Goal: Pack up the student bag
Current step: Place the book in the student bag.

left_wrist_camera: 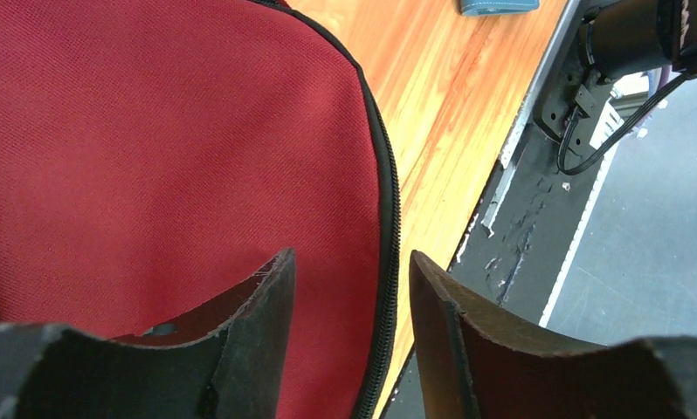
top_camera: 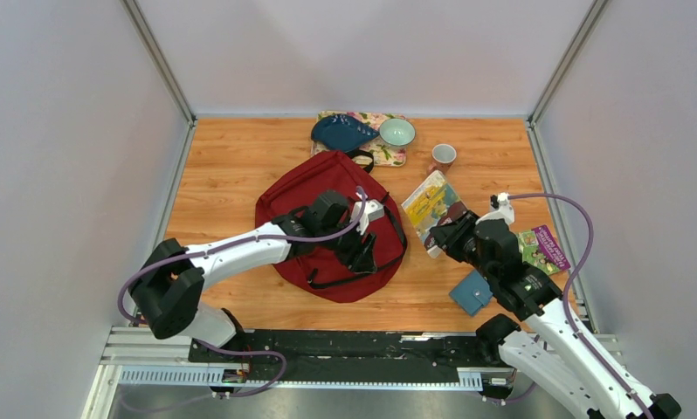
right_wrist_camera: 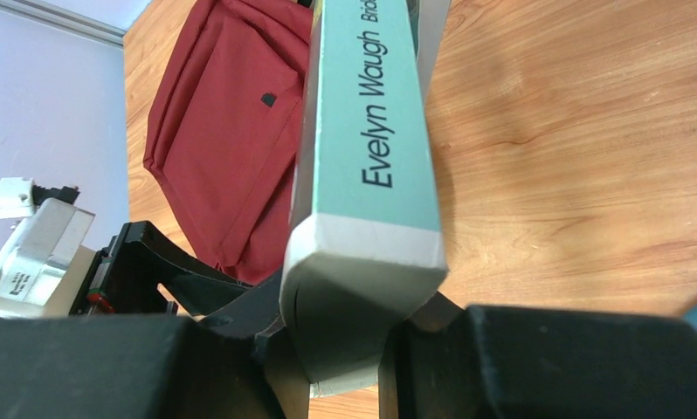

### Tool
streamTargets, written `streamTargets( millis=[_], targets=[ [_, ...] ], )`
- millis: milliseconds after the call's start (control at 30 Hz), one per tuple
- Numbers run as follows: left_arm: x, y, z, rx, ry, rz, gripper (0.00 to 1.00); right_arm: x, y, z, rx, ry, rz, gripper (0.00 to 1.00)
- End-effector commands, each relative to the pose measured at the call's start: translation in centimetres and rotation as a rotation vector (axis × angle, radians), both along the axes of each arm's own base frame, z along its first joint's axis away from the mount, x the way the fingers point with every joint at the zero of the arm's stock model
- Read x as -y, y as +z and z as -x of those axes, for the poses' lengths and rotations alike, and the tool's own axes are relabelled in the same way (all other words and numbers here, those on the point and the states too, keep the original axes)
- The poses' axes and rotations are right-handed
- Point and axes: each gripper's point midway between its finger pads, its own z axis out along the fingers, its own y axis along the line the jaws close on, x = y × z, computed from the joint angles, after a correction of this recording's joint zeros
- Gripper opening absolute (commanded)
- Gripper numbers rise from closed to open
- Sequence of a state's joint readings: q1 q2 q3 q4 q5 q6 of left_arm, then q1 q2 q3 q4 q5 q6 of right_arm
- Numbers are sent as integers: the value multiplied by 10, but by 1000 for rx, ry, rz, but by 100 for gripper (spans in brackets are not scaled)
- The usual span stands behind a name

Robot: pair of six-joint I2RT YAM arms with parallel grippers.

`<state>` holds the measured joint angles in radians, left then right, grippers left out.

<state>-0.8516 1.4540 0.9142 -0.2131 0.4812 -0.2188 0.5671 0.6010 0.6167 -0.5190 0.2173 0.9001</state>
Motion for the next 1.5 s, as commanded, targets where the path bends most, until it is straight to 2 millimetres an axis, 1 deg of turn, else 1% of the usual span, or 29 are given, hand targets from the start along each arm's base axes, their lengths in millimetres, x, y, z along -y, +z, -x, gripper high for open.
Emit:
streamTargets(
  millis=[0, 167, 333, 367, 433, 467, 533, 567, 633, 667, 900, 1233, 1467],
  targets=[
    [10, 10, -2, 12, -21, 23, 56, -10, 68, -13, 187, 9, -111, 0],
    [11, 7, -3, -4, -21, 13, 54, -12, 65, -13, 174, 18, -106, 0],
    [11, 5, -2, -11, -23, 8, 43, -13, 64, -13, 168, 23, -105, 0],
    [11, 4, -3, -8, -22, 7, 38, -13, 64, -13, 167, 23, -107, 0],
    [11, 4, -2, -10, -26, 7, 33, -14, 62, -13, 163, 26, -103, 0],
    [12, 4, -2, -11, -27, 8, 25, -14, 62, -13, 162, 26, -103, 0],
    [12, 4, -2, -16, -30, 8, 18, -14, 62, -13, 162, 28, -103, 0],
    [12, 3, -1, -18, -32, 8, 11, -13, 62, -13, 164, 24, -105, 0],
    [13, 4, 0, -21, -36, 10, 6, -13, 61, -13, 161, 24, -104, 0],
    [13, 3, 0, -22, -36, 9, 0, -13, 61, -12, 160, 25, -105, 0],
    [11, 4, -1, -17, -35, 9, 0, -13, 59, -12, 155, 26, -100, 0],
    [11, 26, -3, 56, -17, 85, 0, -10, 59, -11, 156, 15, -98, 0],
    [10, 32, -4, 78, -6, 105, 0, -9, 60, -11, 160, 12, -101, 0]
  ],
)
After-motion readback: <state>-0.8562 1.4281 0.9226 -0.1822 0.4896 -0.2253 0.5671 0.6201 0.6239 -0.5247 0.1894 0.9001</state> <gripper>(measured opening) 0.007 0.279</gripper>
